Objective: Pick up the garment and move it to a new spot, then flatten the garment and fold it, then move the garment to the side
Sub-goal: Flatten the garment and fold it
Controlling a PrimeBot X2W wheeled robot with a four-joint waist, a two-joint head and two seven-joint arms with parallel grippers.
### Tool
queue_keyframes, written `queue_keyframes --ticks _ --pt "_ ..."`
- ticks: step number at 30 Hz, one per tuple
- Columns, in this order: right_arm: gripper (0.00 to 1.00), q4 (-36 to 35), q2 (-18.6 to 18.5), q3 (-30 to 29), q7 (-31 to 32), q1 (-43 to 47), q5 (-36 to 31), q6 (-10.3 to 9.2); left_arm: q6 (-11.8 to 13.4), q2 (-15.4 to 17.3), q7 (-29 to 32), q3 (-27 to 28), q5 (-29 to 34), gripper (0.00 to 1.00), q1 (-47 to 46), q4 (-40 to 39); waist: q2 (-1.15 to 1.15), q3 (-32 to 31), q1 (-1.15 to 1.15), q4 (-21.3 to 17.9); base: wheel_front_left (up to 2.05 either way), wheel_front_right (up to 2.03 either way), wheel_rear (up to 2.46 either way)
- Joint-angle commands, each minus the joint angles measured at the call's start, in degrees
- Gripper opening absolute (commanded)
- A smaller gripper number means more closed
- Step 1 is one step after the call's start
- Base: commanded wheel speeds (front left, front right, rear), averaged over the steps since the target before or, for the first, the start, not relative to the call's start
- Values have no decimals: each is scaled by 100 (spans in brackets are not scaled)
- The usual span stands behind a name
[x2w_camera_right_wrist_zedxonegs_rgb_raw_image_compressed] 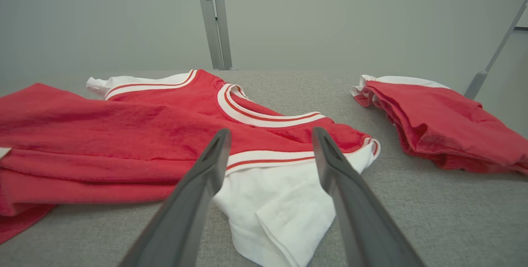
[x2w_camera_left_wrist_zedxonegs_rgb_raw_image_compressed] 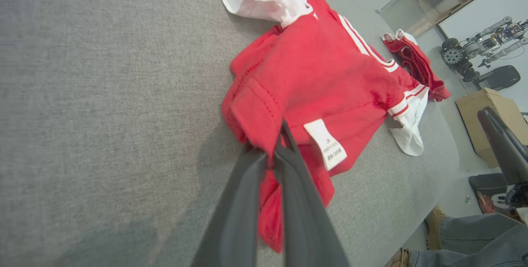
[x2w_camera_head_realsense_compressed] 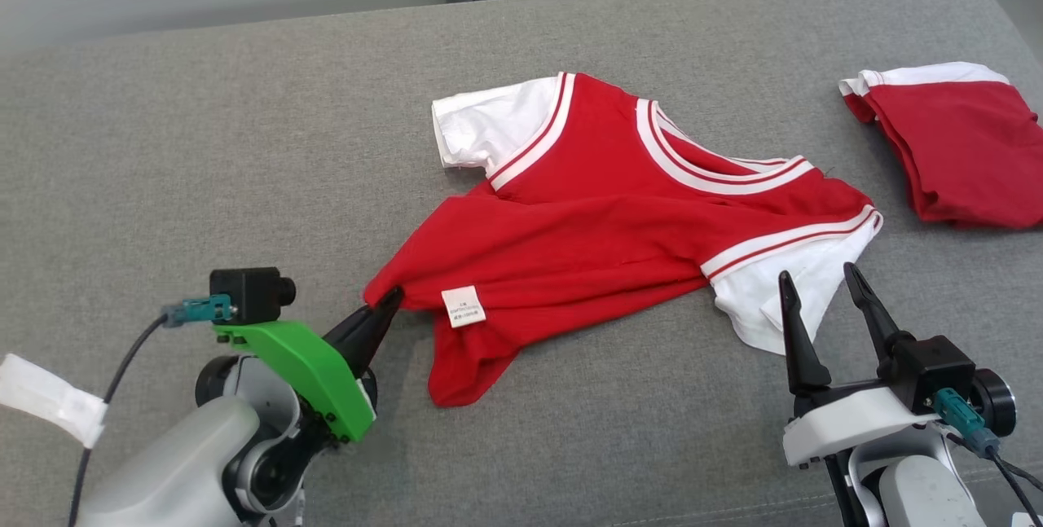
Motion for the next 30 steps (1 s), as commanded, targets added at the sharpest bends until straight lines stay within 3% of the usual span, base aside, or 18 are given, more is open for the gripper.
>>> queue_keyframes --ticks 1,6,14,21,22,23,24,30 --pt "100 -22 -13 -39 -14 77 35 -7 33 265 40 71 -12 0 22 -207 0 -43 0 89 0 0 0" --pt "100 8 -15 18 -14 89 64 -7 128 690 172 132 -27 0 59 -803 0 -115 0 171 0 0 0" --pt "100 18 -14 1 -14 166 43 -7 129 1483 602 -359 32 0 800 -2068 0 -155 0 281 0 0 0" --pt "100 58 -15 -11 -14 178 -70 -7 -115 1382 382 -357 -219 0 1125 -1847 0 -157 0 419 0 0 0" --pt "100 75 -15 -8 -14 131 -82 -7 -187 1303 377 -345 -301 12 1143 -1742 0 -172 0 436 0 0 0" --pt "100 79 -16 -9 -14 115 -83 -7 -216 1272 329 -319 -318 46 1145 -1695 0 -181 0 442 0 0 0" --pt "100 84 -15 -6 -14 108 -86 -7 -233 1248 288 -288 -307 98 1152 -1643 0 -191 0 446 0 0 0" --pt "100 61 -15 -17 -14 154 -83 -7 -236 1175 180 -315 -347 100 1285 -1416 0 -252 0 426 0 0 0"
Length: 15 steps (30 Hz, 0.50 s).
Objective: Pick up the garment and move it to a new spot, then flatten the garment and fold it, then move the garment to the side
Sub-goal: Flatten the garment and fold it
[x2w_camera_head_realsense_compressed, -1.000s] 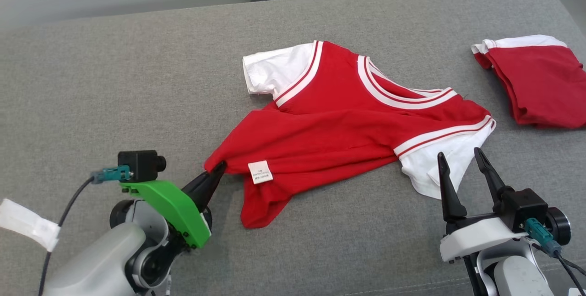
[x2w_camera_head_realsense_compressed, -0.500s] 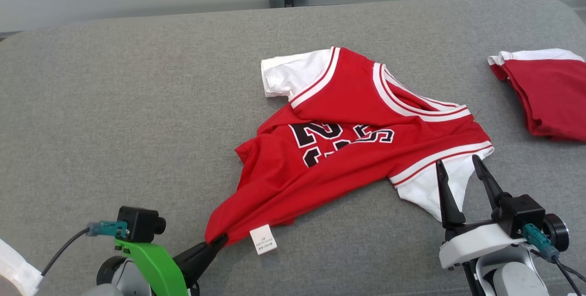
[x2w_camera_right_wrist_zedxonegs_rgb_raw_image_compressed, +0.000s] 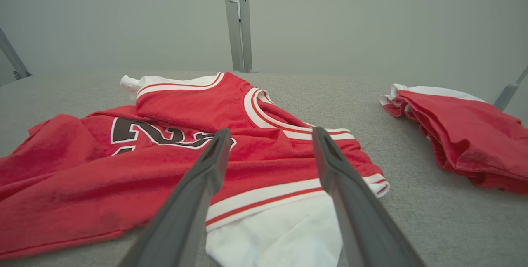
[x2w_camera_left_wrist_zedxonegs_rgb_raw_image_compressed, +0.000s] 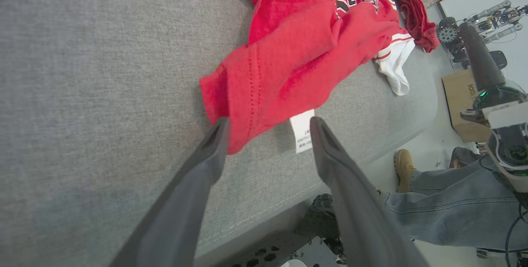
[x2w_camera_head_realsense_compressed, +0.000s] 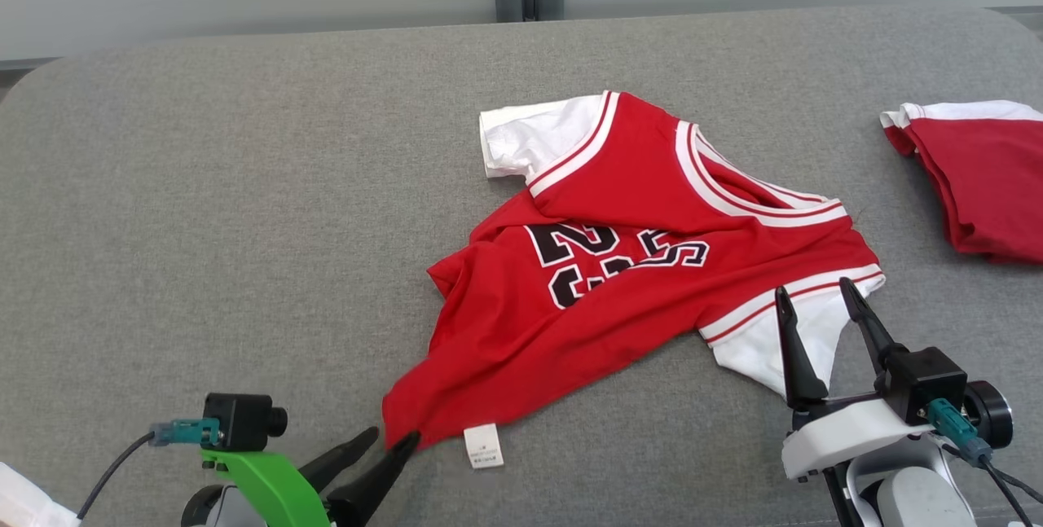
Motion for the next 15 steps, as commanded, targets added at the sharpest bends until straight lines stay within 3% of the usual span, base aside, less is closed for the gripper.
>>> queue_keyframes --ticks 1,4,9,12,14,15 --pt "100 -34 -16 -45 -14 39 -17 -7 38 14 -86 22 57 100 83 52 0 -8 0 -11 0 0 0" --pt "100 -117 -28 -118 -14 87 -45 -7 130 31 -373 97 196 100 169 78 0 -46 0 -25 0 0 0" --pt "100 -342 -144 -263 -14 219 -69 -7 531 37 -1175 521 582 100 369 -57 0 -182 0 -30 0 0 0" --pt "100 -482 -244 -356 -14 341 -61 -7 811 -61 -1296 1044 1029 100 546 -232 0 -300 0 15 0 0 0" --pt "100 -551 -297 -407 -14 438 -54 -7 1002 -330 -1294 1751 1473 100 849 -391 0 -391 0 48 0 0 0" --pt "100 -551 -297 -407 -14 438 -54 -7 1002 -330 -1294 1751 1473 100 849 -391 0 -391 0 48 0 0 0"
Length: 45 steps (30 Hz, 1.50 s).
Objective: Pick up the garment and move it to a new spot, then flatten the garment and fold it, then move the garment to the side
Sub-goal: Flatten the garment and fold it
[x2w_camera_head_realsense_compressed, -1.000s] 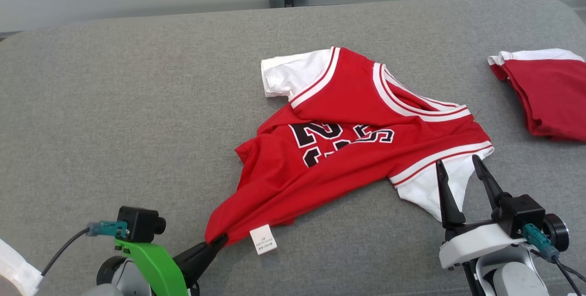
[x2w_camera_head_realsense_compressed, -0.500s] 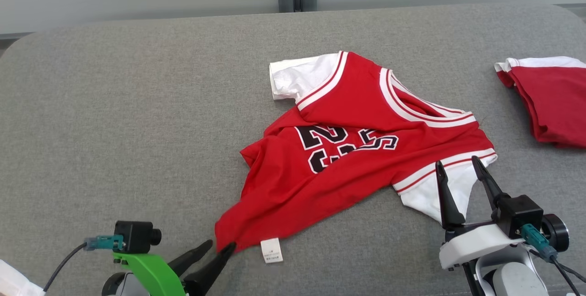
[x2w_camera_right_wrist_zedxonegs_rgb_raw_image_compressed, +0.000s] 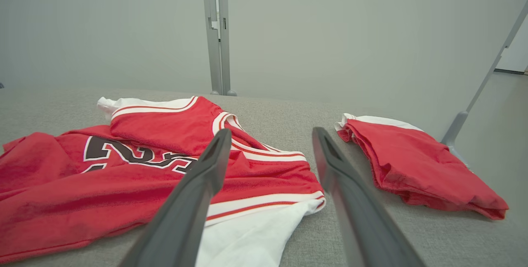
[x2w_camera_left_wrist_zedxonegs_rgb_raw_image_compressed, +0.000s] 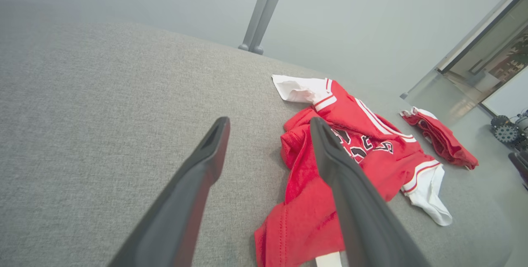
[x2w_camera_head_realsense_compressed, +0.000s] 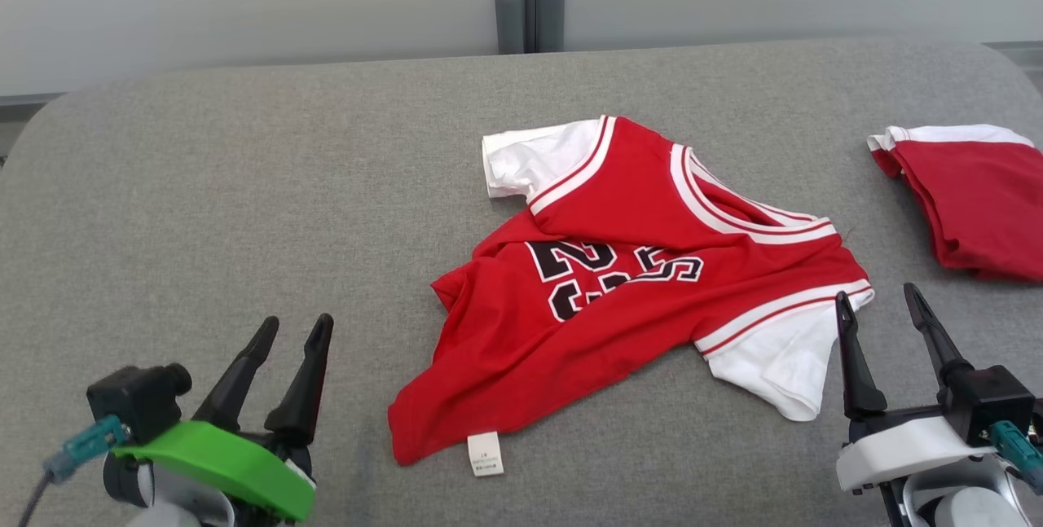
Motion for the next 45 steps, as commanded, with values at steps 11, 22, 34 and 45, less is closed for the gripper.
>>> queue_keyframes --ticks 11,22,34,45 --pt "100 3 67 -299 -14 680 29 -7 -332 -1398 -5 2078 2759 100 1978 -34 0 -447 0 193 0 0 0" --pt "100 254 193 -481 -14 725 -102 -7 -1341 -2308 -6 3627 4121 100 2553 706 0 -505 0 158 0 0 0" --pt "100 368 239 -464 -14 685 -141 -7 -1516 -2675 -6 3988 4607 100 2626 678 0 -523 0 189 0 0 0" --pt "100 683 253 -361 -14 541 311 -8 -1520 -2756 -6 3813 4292 100 2648 702 0 -527 0 176 0 0 0"
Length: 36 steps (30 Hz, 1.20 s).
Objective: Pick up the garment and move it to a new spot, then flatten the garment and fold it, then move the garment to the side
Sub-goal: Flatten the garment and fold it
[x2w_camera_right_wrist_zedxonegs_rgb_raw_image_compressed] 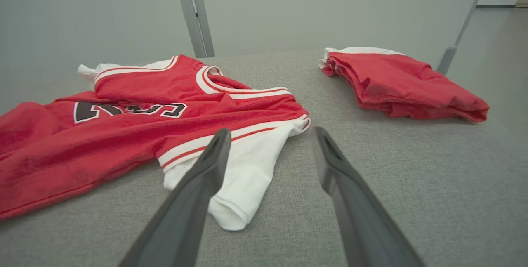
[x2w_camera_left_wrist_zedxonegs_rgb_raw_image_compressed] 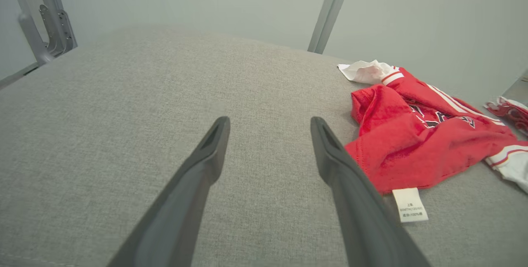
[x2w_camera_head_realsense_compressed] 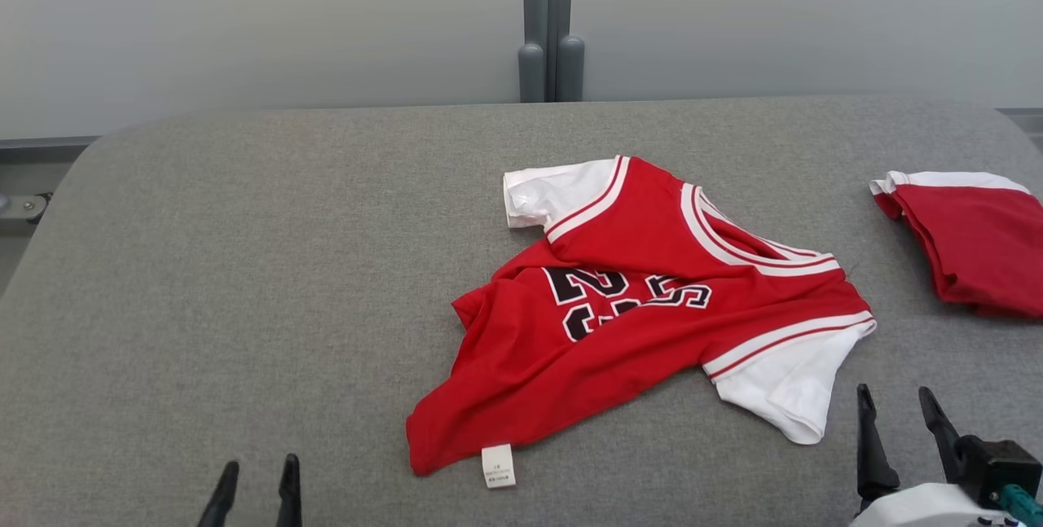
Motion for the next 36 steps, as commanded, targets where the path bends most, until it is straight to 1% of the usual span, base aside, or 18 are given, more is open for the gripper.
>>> queue_keyframes --ticks 1,3,5,6,11,13,15,19,22,24,29,36 --pt "100 99 -30 -64 -14 -129 159 -8 -18 -11 1 -104 -126 100 48 31 0 15 0 -7 0 0 0" --pt "100 242 -12 20 170 -300 341 -5 -18 94 4 -320 -320 100 -59 103 0 51 0 -35 0 0 0" --pt "100 257 -69 7 642 -499 528 -7 -18 177 184 -560 -484 100 -212 141 0 131 0 -66 0 0 0" --pt "100 222 -135 45 875 -584 585 -7 -18 178 331 -659 -575 100 -288 135 0 171 0 -75 0 0 0" --pt "100 232 -208 68 2194 -932 735 -8 -18 260 1296 -1219 -997 100 -566 77 0 373 0 -109 0 0 0" --pt "100 279 -170 122 2563 -1013 783 -7 -18 287 1550 -1374 -1120 100 -712 68 0 457 0 -101 0 0 0" --pt "100 351 -151 144 2801 -1079 746 -7 -18 286 1715 -1517 -1180 100 -838 125 0 542 0 -101 0 0 0" --pt "100 587 -78 102 2945 -1180 659 -7 -18 299 1913 -1755 -1300 100 -1061 315 0 645 0 -101 0 0 0" --pt "100 762 -56 39 2902 -1254 599 -7 -19 314 1970 -1961 -1467 100 -1206 467 0 698 0 -87 0 0 0" --pt "100 886 -41 38 2838 -1304 535 -7 -18 434 1941 -2130 -1555 100 -1352 603 0 732 0 -95 0 0 0" --pt "100 1036 -28 64 2777 -1404 495 -7 -19 533 1803 -2254 -1730 100 -1538 871 0 774 0 -150 0 0 0" --pt "100 1277 -6 198 2691 -1616 450 -7 -19 536 1719 -2529 -2001 100 -1823 1251 0 878 0 -250 0 0 0"
